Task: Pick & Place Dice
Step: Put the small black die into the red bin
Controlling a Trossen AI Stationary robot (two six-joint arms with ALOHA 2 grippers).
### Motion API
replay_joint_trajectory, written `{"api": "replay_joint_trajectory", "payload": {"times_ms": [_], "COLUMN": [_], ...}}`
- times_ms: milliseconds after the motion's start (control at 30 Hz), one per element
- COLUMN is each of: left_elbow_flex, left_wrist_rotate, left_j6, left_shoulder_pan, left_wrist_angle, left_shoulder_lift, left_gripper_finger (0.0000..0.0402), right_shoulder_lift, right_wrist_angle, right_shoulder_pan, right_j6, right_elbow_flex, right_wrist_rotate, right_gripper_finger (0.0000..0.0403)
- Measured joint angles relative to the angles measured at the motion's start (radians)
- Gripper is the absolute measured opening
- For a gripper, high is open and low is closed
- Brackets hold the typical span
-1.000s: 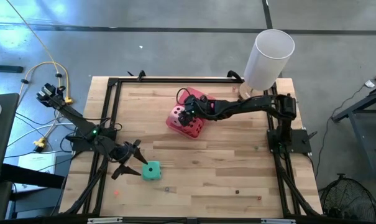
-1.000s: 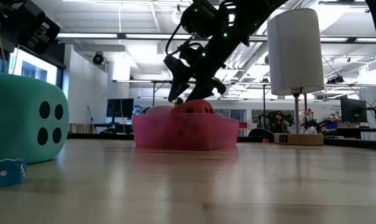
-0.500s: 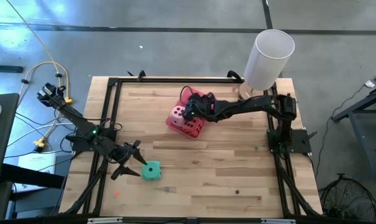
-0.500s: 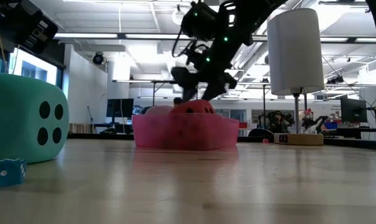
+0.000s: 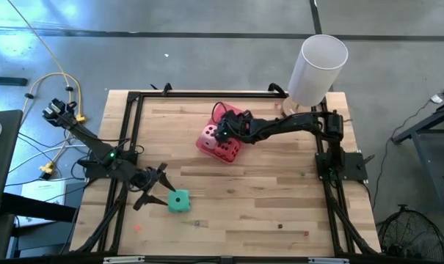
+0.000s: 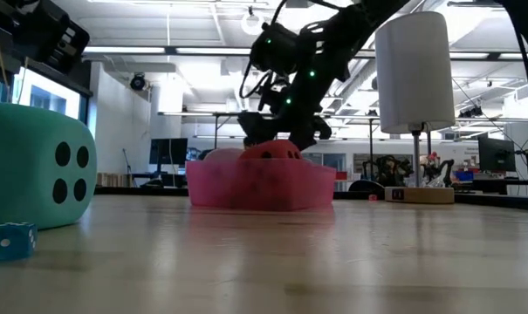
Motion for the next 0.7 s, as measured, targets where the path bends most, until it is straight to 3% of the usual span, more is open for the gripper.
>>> {"api": "replay_joint_trajectory", "payload": {"times_ms": [333, 500, 600, 700], "left_elbow_flex": [0.000, 0.000, 0.000, 0.000], "left_wrist_rotate": [0.002, 0.001, 0.001, 0.003], "left_j6": [0.049, 0.056, 0.058, 0.047], "left_shoulder_pan": [0.028, 0.027, 0.027, 0.027], "left_wrist_angle": [0.000, 0.000, 0.002, -0.001], "left_shoulder_lift": [0.000, 0.000, 0.000, 0.000], "left_gripper_finger": [0.0257, 0.0257, 0.0257, 0.0257], "right_shoulder_lift": [-0.064, -0.152, -0.205, -0.265], "right_wrist_angle": [0.106, 0.219, 0.233, 0.125], "right_shoulder_pan": [0.072, 0.140, 0.203, 0.265], "right_j6": [-0.019, -0.137, -0.202, -0.211], "right_elbow_flex": [-0.002, -0.001, 0.001, -0.002], "right_wrist_rotate": [0.005, 0.004, -0.011, -0.062], "right_gripper_finger": [0.0267, 0.0267, 0.0267, 0.0267]}}
